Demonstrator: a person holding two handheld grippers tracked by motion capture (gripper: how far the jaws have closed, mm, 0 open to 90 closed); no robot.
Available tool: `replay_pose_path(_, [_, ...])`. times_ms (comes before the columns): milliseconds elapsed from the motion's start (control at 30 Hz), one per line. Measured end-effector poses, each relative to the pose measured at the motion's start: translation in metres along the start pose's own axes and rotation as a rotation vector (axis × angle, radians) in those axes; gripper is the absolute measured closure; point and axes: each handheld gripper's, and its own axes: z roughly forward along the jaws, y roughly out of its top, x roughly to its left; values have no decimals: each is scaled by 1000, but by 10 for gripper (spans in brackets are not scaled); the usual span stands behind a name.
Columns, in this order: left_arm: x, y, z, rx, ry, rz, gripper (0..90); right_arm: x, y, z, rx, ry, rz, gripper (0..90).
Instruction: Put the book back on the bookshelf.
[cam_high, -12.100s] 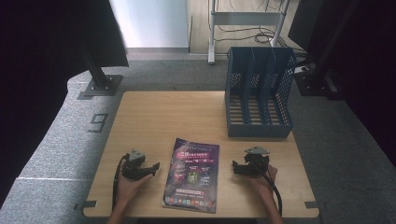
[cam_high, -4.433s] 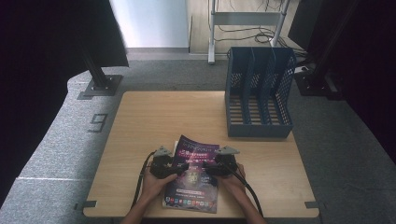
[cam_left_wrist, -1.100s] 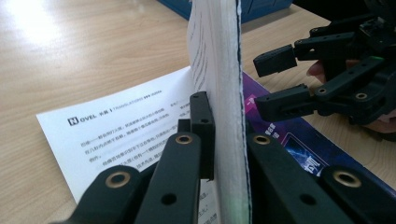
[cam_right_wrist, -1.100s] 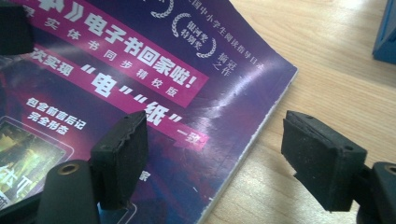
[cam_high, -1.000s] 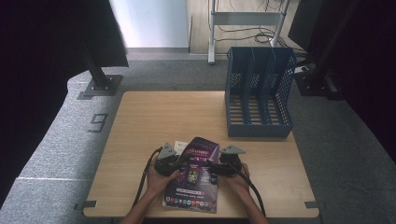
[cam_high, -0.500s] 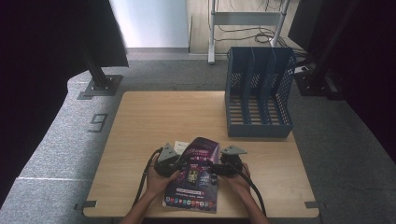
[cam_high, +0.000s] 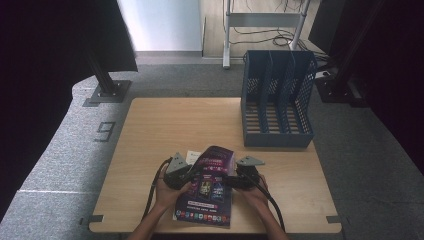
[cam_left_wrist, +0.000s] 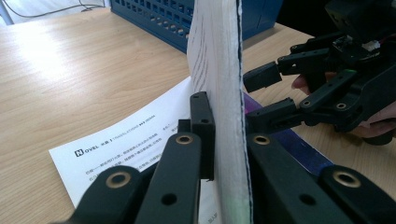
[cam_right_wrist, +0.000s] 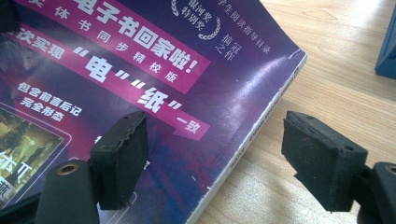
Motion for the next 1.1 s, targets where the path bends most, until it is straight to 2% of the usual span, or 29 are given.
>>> replay_pose_path(500, [-6, 5, -5, -24, -2, 45, 873, -2, 3, -6, -28, 18, 2, 225])
replay_pose_path(1100, [-15, 11, -13, -54, -11, 73, 874, -1, 5, -8, -34, 76, 26, 184])
